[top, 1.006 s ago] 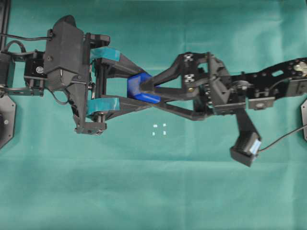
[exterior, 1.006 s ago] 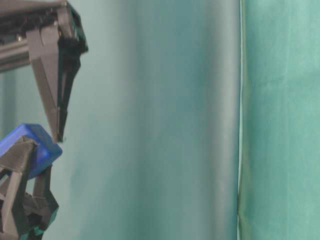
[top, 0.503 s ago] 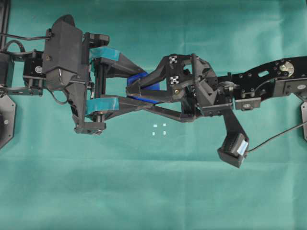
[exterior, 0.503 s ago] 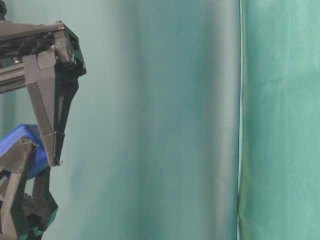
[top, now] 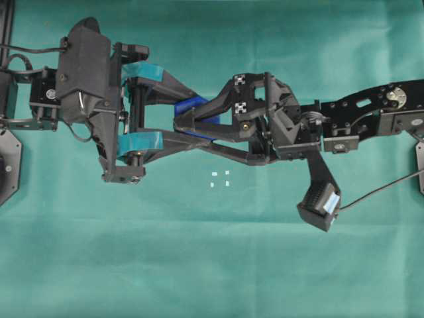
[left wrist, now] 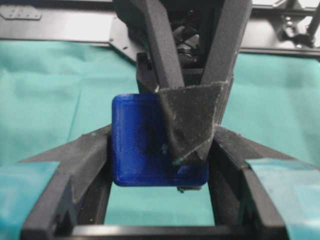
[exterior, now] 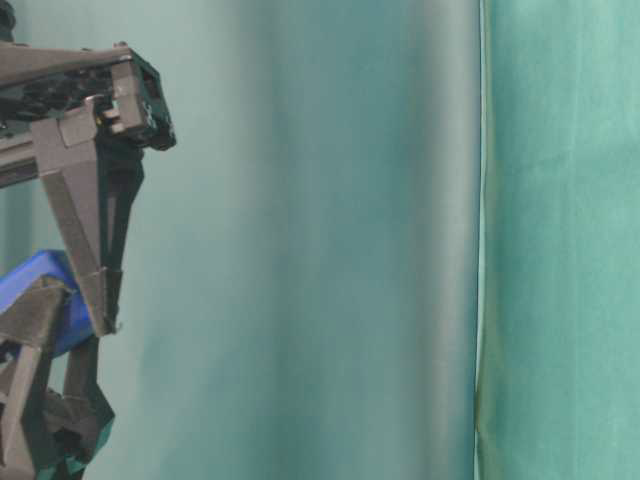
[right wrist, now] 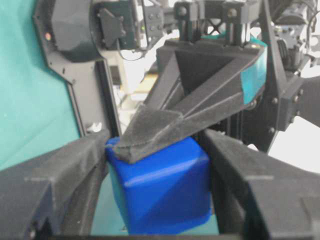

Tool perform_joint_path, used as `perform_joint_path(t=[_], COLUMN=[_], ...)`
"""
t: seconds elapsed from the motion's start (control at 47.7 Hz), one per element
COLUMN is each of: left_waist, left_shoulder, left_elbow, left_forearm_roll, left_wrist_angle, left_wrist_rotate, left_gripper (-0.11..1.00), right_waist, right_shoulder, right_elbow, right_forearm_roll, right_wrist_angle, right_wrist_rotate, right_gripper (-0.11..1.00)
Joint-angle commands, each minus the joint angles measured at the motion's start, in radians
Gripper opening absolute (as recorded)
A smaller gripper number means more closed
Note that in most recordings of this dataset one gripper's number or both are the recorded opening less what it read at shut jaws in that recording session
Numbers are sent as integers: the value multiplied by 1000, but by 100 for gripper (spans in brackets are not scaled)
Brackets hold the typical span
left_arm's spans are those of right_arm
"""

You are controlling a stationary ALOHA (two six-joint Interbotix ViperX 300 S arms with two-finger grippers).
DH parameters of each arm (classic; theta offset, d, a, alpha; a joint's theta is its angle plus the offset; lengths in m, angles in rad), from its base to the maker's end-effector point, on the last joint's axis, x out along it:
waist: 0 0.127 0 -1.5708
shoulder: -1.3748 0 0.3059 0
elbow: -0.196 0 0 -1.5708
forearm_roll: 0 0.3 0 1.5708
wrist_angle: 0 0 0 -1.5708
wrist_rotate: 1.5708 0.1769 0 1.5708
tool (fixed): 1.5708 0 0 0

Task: Handover the blue block to the right arm after grasping it with the left arm, then place it in the designated position.
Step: 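Move the right gripper to the cube and close it on the cube, then open the left gripper and pull the cube away with the right gripper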

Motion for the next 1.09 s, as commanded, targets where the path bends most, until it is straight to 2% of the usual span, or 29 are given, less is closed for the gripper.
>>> perform_joint_path(t=[0.0, 0.314, 0.461, 1.069], left_waist=[-6, -8, -8, -23], left_shoulder=[-17, -17, -17, -17], left_elbow=[-8, -8, -9, -9], left_forearm_roll=[0, 0, 0, 0], left_wrist_angle=[-3, -3, 0, 5], left_wrist_rotate=[2, 2, 2, 6], left_gripper=[46, 46, 46, 46], right_waist=[-5, -5, -5, -5], right_shoulder=[-14, -17, -18, -21], right_elbow=[-23, -18, -14, -9], right_forearm_roll=[9, 28, 28, 28], right_wrist_angle=[14, 15, 15, 14], right_wrist_rotate=[6, 11, 28, 28], right_gripper=[60, 60, 60, 60])
